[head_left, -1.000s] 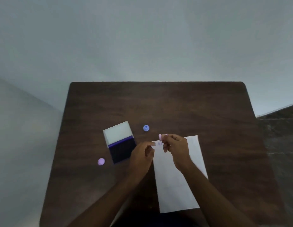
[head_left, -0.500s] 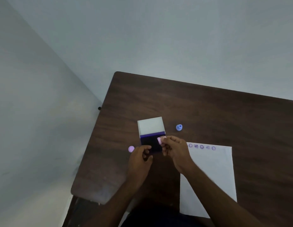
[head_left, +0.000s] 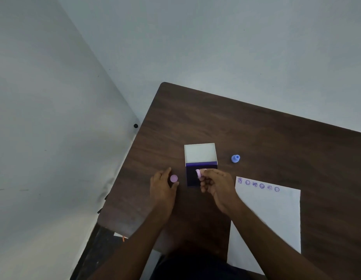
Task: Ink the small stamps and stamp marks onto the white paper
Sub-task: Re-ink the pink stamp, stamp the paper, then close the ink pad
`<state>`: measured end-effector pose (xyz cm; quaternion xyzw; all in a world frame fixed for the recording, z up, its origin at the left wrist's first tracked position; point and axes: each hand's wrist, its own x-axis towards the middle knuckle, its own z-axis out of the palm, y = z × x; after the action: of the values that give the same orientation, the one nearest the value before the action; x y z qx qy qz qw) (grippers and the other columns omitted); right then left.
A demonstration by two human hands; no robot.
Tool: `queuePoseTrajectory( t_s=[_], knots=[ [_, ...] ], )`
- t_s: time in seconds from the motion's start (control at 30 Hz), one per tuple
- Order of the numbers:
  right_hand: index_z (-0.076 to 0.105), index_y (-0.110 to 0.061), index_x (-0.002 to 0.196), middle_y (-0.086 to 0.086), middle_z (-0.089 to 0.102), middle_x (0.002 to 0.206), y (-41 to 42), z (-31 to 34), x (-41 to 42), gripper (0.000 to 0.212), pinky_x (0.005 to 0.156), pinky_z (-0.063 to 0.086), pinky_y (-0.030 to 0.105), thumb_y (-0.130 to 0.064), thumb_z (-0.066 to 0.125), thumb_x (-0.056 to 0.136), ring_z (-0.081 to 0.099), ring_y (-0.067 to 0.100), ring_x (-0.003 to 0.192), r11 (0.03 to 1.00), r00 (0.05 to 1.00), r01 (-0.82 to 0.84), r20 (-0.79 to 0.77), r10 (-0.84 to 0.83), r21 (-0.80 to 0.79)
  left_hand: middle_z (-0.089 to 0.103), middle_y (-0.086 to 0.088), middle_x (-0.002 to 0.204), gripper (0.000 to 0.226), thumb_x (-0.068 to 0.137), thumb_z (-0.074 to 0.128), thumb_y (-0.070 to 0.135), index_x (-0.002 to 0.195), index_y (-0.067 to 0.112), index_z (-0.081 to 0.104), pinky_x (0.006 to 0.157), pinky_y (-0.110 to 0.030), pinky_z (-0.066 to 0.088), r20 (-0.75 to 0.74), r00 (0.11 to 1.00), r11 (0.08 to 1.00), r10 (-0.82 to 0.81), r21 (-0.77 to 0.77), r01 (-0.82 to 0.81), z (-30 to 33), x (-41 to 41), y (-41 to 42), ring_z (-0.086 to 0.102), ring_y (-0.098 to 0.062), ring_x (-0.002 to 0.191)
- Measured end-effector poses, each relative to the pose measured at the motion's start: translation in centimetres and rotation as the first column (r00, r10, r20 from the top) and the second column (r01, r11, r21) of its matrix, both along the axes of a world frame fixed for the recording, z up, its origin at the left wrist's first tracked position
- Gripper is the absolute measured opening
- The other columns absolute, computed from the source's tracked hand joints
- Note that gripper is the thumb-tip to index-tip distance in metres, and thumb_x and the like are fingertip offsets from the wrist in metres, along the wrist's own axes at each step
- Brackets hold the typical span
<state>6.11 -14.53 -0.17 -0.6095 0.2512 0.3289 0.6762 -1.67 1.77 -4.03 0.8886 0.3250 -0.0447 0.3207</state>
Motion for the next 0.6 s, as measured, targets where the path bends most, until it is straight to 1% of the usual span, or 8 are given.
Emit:
queuePoseTrajectory(
  t_s=[0.07, 0.13, 0.27, 0.3, 0.37, 0.43, 0.5, 0.6],
  knots=[
    [0.071, -0.006, 0.089, 0.012, 0.072, 0.073, 0.0, 0.1, 0.1, 0.014, 0.053, 0.054, 0.03, -0.017, 0.073, 0.08, 0.065, 0.019, 0.057, 1.0, 1.0, -0.003, -0.005, 0.003, 0.009, 0.056, -0.002, 0.128, 0.049, 0.082, 0.074, 0.027, 0.128, 0.019, 0.06, 0.093, -0.024, 0.036, 0.01, 1.0, 1.0, -0.018, 0.02, 0.018, -0.3, 0.1, 0.0, 0.049, -0.018, 0.118],
    [0.071, -0.005, 0.091, 0.013, 0.071, 0.075, -0.2, 0.2, 0.1, 0.015, 0.054, 0.054, 0.03, -0.016, 0.072, 0.081, 0.065, 0.019, 0.059, 0.999, 1.0, -0.009, -0.002, 0.009, 0.034, 0.06, -0.003, 0.119, 0.039, 0.08, 0.076, 0.024, 0.118, 0.019, 0.066, 0.088, -0.022, 0.037, 0.048, 0.998, 0.999, -0.034, 0.043, 0.032, -0.3, 0.1, 0.0, 0.053, -0.019, 0.11],
    [0.071, -0.004, 0.094, 0.014, 0.072, 0.078, -0.5, 0.2, 0.4, 0.018, 0.056, 0.054, 0.031, -0.016, 0.072, 0.081, 0.065, 0.019, 0.062, 0.998, 1.0, 0.01, -0.004, -0.009, 0.056, 0.062, 0.0, 0.108, 0.025, 0.081, 0.076, 0.025, 0.104, 0.018, 0.071, 0.084, -0.023, 0.04, 0.078, 0.997, 1.0, -0.001, 0.028, -0.001, 0.0, 0.4, 0.1, 0.054, -0.014, 0.1],
    [0.072, -0.005, 0.093, 0.015, 0.072, 0.079, -0.5, 0.2, 0.4, 0.017, 0.056, 0.055, 0.031, -0.016, 0.072, 0.08, 0.065, 0.02, 0.062, 0.998, 1.0, 0.015, -0.004, -0.015, 0.056, 0.063, 0.002, 0.105, 0.022, 0.081, 0.076, 0.026, 0.101, 0.019, 0.071, 0.083, -0.023, 0.041, 0.086, 0.996, 1.0, 0.011, -0.011, -0.01, 0.2, 0.4, 0.1, 0.055, -0.012, 0.097],
    [0.072, -0.006, 0.092, 0.015, 0.072, 0.079, -0.5, 0.1, 0.4, 0.016, 0.056, 0.055, 0.031, -0.016, 0.073, 0.08, 0.066, 0.02, 0.062, 0.998, 1.0, 0.025, -0.007, -0.024, 0.056, 0.065, 0.006, 0.098, 0.02, 0.079, 0.077, 0.028, 0.097, 0.02, 0.07, 0.079, -0.022, 0.047, 0.101, 0.992, 0.986, 0.07, -0.155, -0.054, 0.8, 0.6, 0.1, 0.059, -0.007, 0.089],
    [0.072, -0.006, 0.091, 0.015, 0.072, 0.078, -0.5, 0.0, 0.3, 0.015, 0.055, 0.055, 0.031, -0.017, 0.072, 0.08, 0.066, 0.02, 0.061, 0.998, 1.0, 0.029, -0.01, -0.028, 0.056, 0.07, 0.009, 0.091, 0.019, 0.079, 0.077, 0.029, 0.096, 0.023, 0.07, 0.073, -0.019, 0.051, 0.077, 0.98, 0.939, 0.183, -0.31, -0.151, 1.4, 0.9, 0.1, 0.065, -0.004, 0.085],
    [0.073, -0.007, 0.09, 0.015, 0.073, 0.077, -0.4, 0.0, 0.3, 0.013, 0.054, 0.055, 0.03, -0.016, 0.072, 0.08, 0.067, 0.02, 0.061, 0.998, 0.999, 0.033, -0.015, -0.032, 0.058, 0.071, 0.012, 0.091, 0.022, 0.08, 0.076, 0.029, 0.101, 0.024, 0.071, 0.07, -0.012, 0.048, 0.08, 0.966, 0.912, 0.246, -0.357, -0.203, 2.0, 1.0, 0.1, 0.066, -0.001, 0.085],
    [0.073, -0.007, 0.089, 0.014, 0.072, 0.077, -0.2, 0.1, 0.2, 0.012, 0.054, 0.055, 0.03, -0.016, 0.071, 0.081, 0.066, 0.02, 0.06, 0.998, 1.0, 0.03, -0.006, -0.029, 0.061, 0.07, 0.013, 0.099, 0.027, 0.084, 0.073, 0.027, 0.11, 0.021, 0.07, 0.074, -0.011, 0.047, 0.131, 0.963, 0.917, 0.236, -0.358, -0.176, 2.6, 1.1, 0.0, 0.064, -0.001, 0.089]
  ],
)
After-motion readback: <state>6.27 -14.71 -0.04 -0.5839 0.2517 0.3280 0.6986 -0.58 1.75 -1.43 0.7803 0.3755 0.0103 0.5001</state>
